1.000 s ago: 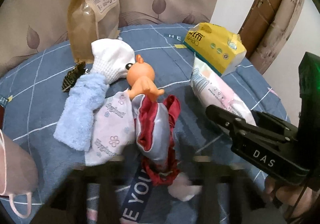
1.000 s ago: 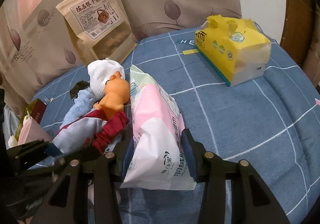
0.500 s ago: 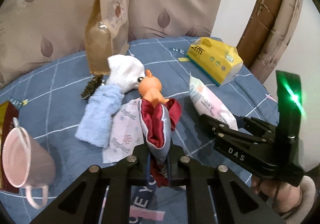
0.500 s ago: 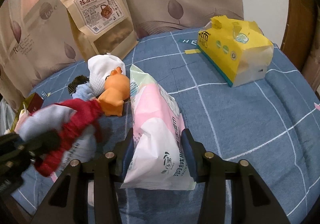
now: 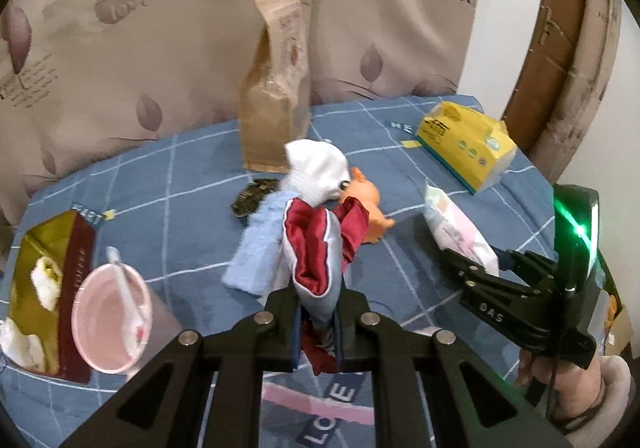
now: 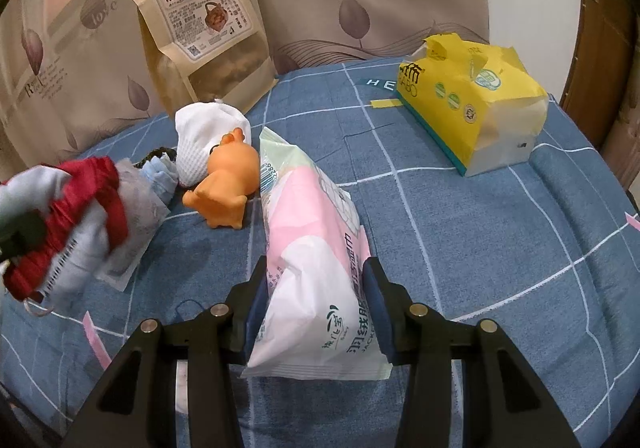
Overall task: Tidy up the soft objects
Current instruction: 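Carry the red-white sock into the tin tray and release it with the left tool, then carry the pink wet-wipe pack into the tin tray with the right tool, then grasp the orange toy figure on the table with the right tool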
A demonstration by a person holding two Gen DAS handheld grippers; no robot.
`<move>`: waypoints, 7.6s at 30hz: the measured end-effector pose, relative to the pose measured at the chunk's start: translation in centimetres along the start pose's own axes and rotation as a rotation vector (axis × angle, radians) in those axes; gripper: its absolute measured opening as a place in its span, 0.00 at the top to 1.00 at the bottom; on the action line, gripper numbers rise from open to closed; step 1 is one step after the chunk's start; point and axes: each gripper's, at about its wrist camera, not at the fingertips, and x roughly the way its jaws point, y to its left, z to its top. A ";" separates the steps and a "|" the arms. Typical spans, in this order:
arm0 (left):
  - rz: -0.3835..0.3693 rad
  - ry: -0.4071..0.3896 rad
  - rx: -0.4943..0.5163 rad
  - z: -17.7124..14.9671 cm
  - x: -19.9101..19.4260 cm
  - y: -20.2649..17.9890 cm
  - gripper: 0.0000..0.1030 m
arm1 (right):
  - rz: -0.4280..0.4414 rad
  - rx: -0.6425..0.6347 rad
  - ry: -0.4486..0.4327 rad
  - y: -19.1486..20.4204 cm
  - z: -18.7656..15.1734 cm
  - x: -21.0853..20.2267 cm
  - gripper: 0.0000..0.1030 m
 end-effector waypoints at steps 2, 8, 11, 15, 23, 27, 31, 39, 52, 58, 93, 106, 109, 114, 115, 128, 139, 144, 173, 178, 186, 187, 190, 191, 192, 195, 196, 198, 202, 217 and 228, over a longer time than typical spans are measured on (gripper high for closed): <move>0.019 -0.011 -0.002 0.1 -0.5 0.6 0.89 | -0.001 -0.003 0.000 0.0 0.0 0.1 0.59; 0.096 -0.054 -0.019 0.9 -2.4 3.2 0.89 | -0.011 -0.017 -0.001 0.2 0.0 0.1 0.59; 0.140 -0.064 -0.031 1.0 -3.1 4.6 0.89 | -0.017 -0.026 -0.002 0.4 0.0 0.2 0.59; 0.193 -0.076 -0.049 0.9 -4.2 7.0 0.89 | -0.021 -0.034 -0.002 0.4 0.0 0.2 0.59; 0.290 -0.080 -0.092 0.0 -5.6 11.6 0.89 | -0.030 -0.051 -0.004 0.6 -0.1 0.3 0.59; 0.353 -0.086 -0.128 -0.2 -6.7 14.9 0.89 | -0.033 -0.057 -0.003 0.6 0.0 0.4 0.59; 0.412 -0.095 -0.169 -0.5 -8.0 18.3 0.89 | -0.033 -0.059 -0.003 0.7 -0.1 0.4 0.59; 0.512 -0.062 -0.292 -1.7 -9.0 26.6 0.89 | -0.037 -0.064 -0.004 0.8 -0.1 0.4 0.59; 0.575 0.094 -0.416 -3.9 -3.2 34.1 0.89 | -0.043 -0.074 -0.004 0.9 -0.1 0.5 0.59; 0.570 0.142 -0.467 -5.0 -0.7 36.5 0.89 | -0.049 -0.090 -0.005 1.2 -0.1 0.6 0.59; 0.621 0.013 -0.377 -9.1 -6.1 29.3 0.48 | -0.053 -0.100 -0.041 1.8 0.7 -0.2 0.60; 0.585 -0.053 -0.377 -12.2 -8.1 26.9 0.44 | -0.034 -0.147 -0.065 4.9 2.1 -1.3 0.60; 0.580 -0.056 -0.383 -12.4 -8.3 27.0 0.44 | -0.017 -0.166 -0.072 6.4 2.6 -1.7 0.60; 0.561 -0.066 -0.390 -12.5 -8.6 27.0 0.44 | 0.008 -0.210 -0.099 9.3 3.6 -2.5 0.60; 0.559 -0.068 -0.392 -12.5 -8.7 27.0 0.44 | 0.017 -0.221 -0.104 10.1 3.7 -2.7 0.60; 0.554 -0.085 -0.416 -12.6 -9.3 27.7 0.44 | 0.203 -0.389 -0.151 22.3 4.5 -4.9 0.60; 0.553 -0.121 -0.486 -13.2 -11.2 30.0 0.44 | 0.355 -0.551 -0.141 34.0 3.4 -4.9 0.60; 0.563 -0.137 -0.534 -13.6 -12.3 31.5 0.44 | 0.402 -0.593 -0.124 38.4 3.2 -3.9 0.60; 0.557 -0.140 -0.665 -15.8 -12.4 35.8 0.44 | 0.273 -0.787 -0.047 51.8 2.1 8.2 0.58; 0.554 -0.139 -0.664 -15.7 -12.3 35.7 0.44 | 0.269 -0.823 -0.011 52.6 1.4 8.8 0.57; 0.554 -0.148 -0.663 -15.7 -12.4 35.6 0.44 | 0.308 -0.807 -0.055 51.6 1.7 5.9 0.28; 0.550 -0.150 -0.665 -15.7 -12.4 35.6 0.44 | 0.316 -0.801 -0.056 51.2 1.7 5.1 0.27; 0.550 -0.152 -0.664 -15.6 -12.6 35.5 0.44 | 0.345 -0.772 -0.066 49.3 1.5 2.5 0.26; 0.549 -0.155 -0.660 -15.5 -12.6 35.3 0.44 | 0.353 -0.765 -0.070 48.7 1.3 1.6 0.26; 0.549 -0.159 -0.654 -15.4 -12.7 35.1 0.44 | 0.365 -0.749 -0.078 47.6 1.2 0.5 0.26; 0.552 -0.166 -0.629 -15.1 -12.8 34.4 0.44 | 0.388 -0.688 -0.097 43.6 1.1 -2.4 0.24; 0.550 -0.167 -0.619 -14.9 -12.7 34.1 0.44 | 0.391 -0.670 -0.106 42.1 1.1 -3.2 0.24; 0.549 -0.169 -0.604 -14.7 -12.7 33.7 0.44 | 0.372 -0.636 -0.135 38.9 1.1 -4.3 0.24; 0.538 -0.171 -0.569 -14.1 -12.5 32.5 0.44 | 0.272 -0.559 -0.181 31.4 1.9 -5.4 0.23; 0.432 -0.172 -0.411 -11.9 -11.3 26.8 0.43 | -0.048 -0.236 -0.067 10.2 5.7 1.0 0.22; 0.338 -0.188 -0.271 -9.8 -11.0 20.5 0.42 | -0.034 -0.223 -0.006 8.6 4.9 6.4 0.23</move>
